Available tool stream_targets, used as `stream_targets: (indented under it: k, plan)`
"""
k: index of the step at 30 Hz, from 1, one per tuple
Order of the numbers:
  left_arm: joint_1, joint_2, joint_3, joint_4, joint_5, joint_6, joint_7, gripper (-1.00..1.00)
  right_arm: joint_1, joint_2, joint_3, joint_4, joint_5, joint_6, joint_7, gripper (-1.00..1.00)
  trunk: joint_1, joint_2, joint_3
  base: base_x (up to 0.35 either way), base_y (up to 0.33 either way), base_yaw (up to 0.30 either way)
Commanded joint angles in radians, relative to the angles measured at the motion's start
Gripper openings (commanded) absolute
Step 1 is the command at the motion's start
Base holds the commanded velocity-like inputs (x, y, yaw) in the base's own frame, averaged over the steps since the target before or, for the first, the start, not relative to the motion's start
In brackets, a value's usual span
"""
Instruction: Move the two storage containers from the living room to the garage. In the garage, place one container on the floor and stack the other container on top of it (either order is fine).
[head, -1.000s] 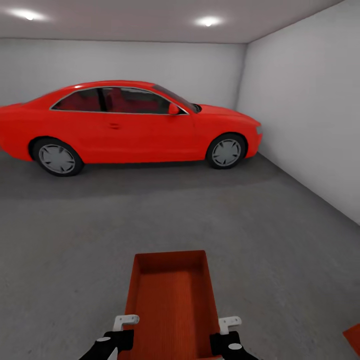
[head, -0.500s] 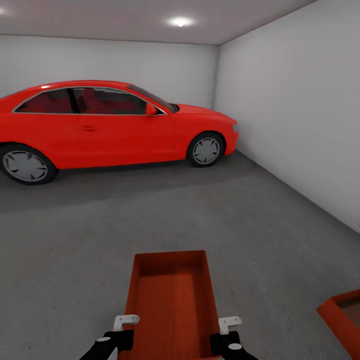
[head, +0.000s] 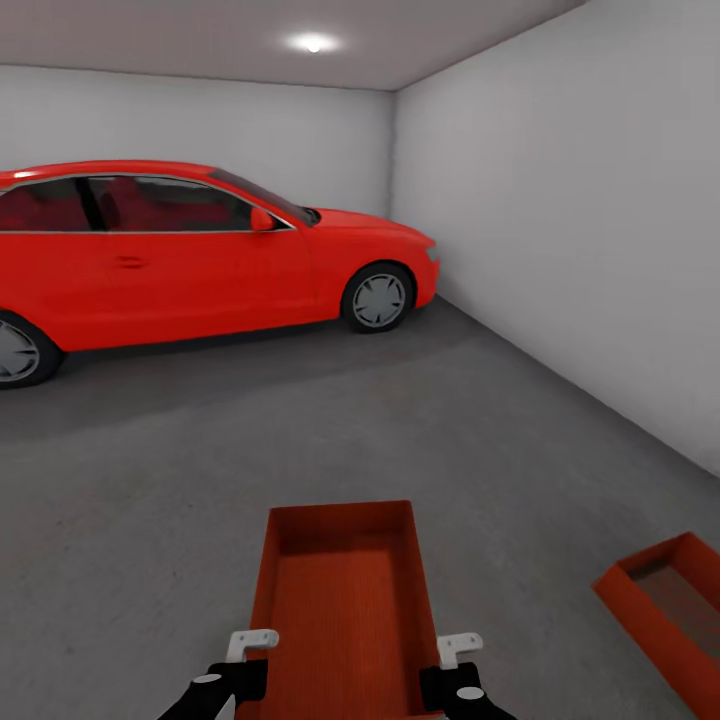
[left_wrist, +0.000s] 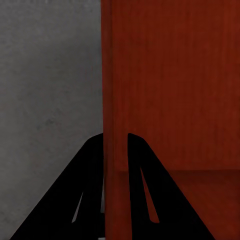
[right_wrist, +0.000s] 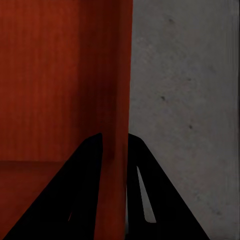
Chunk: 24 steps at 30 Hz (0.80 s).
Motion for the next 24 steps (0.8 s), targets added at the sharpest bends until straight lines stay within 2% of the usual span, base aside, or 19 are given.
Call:
stream_targets:
  k: [1,24]
  plan:
    - [0.000,0.001,-0.012,-0.006,-0.012,0.001,0.010,-1.00,-0.002,-0.015,-0.004,0.021,-0.026,-0.004,-0.005,-1.00,0.000,-0.001,-0.001,0.000,0.000,-0.231]
    - [0.000,0.001,-0.015,-0.006,-0.013,0.002,0.012,-1.00,-0.002,-0.015,-0.004,0.021,-0.025,-0.004,-0.005,-1.00,0.000,-0.001,-0.001,0.000,0.000,-0.230]
